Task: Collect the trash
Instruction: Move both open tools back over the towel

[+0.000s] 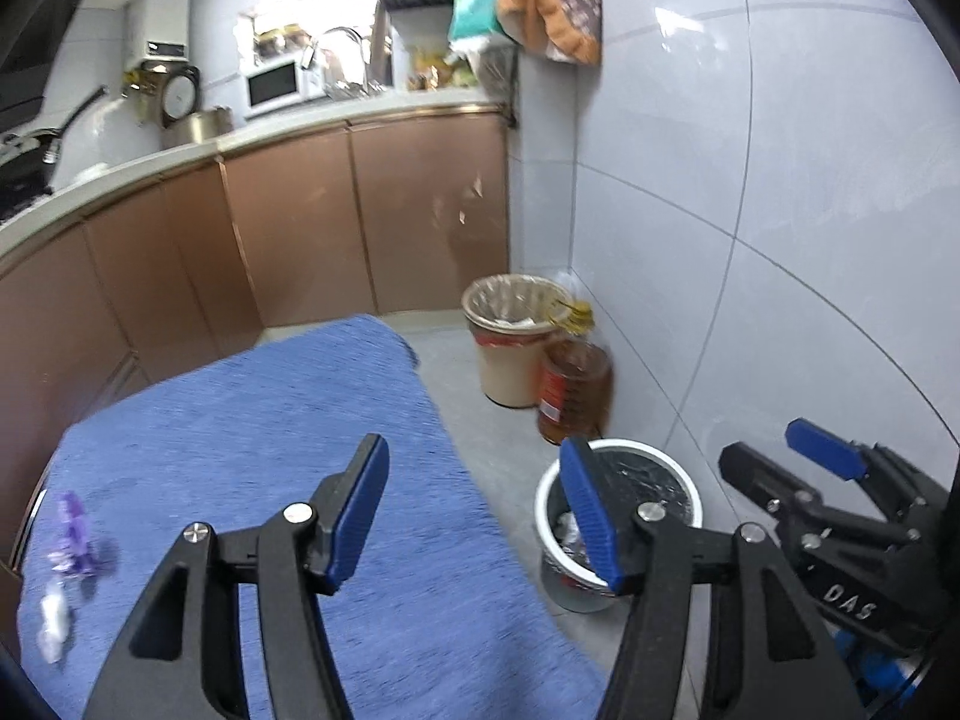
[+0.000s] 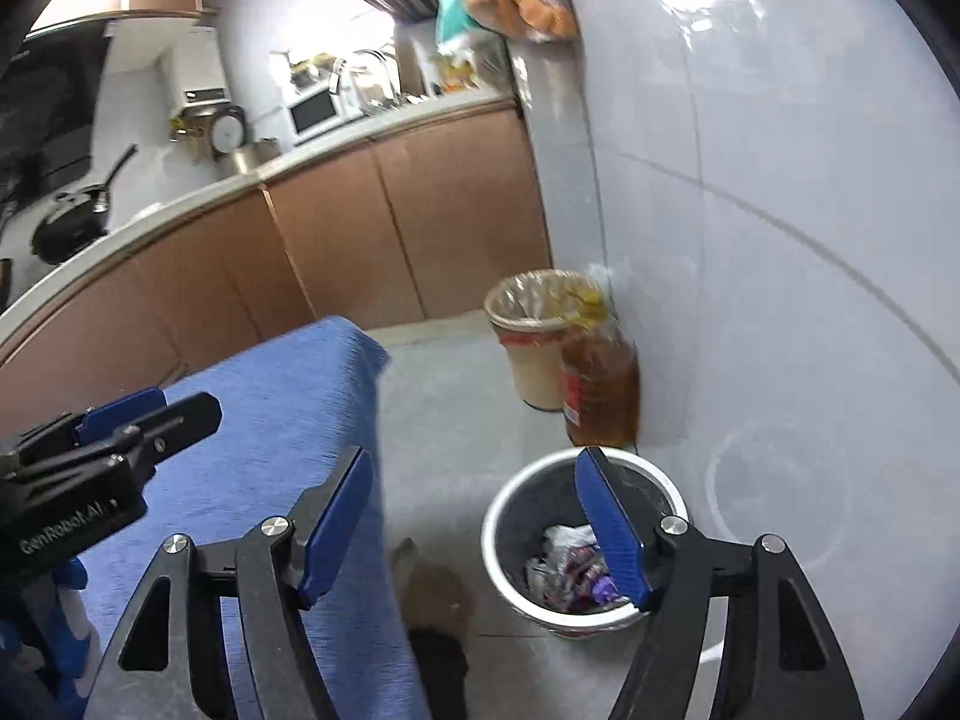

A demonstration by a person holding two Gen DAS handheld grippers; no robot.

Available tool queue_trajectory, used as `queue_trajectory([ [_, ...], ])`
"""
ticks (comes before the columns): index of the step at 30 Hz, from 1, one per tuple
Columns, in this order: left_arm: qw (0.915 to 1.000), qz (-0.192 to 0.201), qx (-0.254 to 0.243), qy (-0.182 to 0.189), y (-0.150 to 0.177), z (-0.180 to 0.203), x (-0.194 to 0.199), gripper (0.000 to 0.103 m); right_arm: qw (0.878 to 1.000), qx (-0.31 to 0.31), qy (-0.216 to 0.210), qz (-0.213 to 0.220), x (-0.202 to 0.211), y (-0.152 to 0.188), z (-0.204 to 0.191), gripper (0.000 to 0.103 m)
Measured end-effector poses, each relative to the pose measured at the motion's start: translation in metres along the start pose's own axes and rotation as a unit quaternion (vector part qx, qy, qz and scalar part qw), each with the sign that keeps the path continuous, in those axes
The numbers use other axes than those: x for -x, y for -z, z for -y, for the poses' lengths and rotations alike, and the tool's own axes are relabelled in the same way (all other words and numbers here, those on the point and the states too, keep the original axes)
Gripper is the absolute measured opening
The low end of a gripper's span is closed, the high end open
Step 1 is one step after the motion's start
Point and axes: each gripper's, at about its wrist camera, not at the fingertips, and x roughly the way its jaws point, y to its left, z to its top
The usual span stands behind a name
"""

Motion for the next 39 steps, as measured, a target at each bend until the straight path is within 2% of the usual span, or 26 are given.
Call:
queue_trajectory([
  [9, 0.9988, 0.04, 0.01, -0.028, 0.011, -0.032, 0.054, 0.063, 0.999, 0.032, -0.022, 0.027, 0.031, -0.005, -0.038, 0.078],
  [18, 0.9966, 0.064, 0.025, -0.046, 0.024, -0.061, 0.088, 0.064, 0.997, 0.063, -0.025, 0.037, 0.05, -0.004, -0.07, 0.084],
  [23, 0.9948, 0.078, 0.034, -0.056, 0.032, -0.074, 0.105, 0.066, 0.996, 0.077, -0.026, 0.048, 0.06, -0.005, -0.088, 0.091],
  [27, 0.9931, 0.088, 0.039, -0.066, 0.04, -0.084, 0.121, 0.074, 0.994, 0.087, -0.033, 0.053, 0.067, -0.003, -0.099, 0.093],
  [39, 0.988, 0.113, 0.041, -0.096, 0.054, -0.089, 0.163, 0.074, 0.989, 0.108, -0.059, 0.079, 0.1, 0.004, -0.127, 0.096],
])
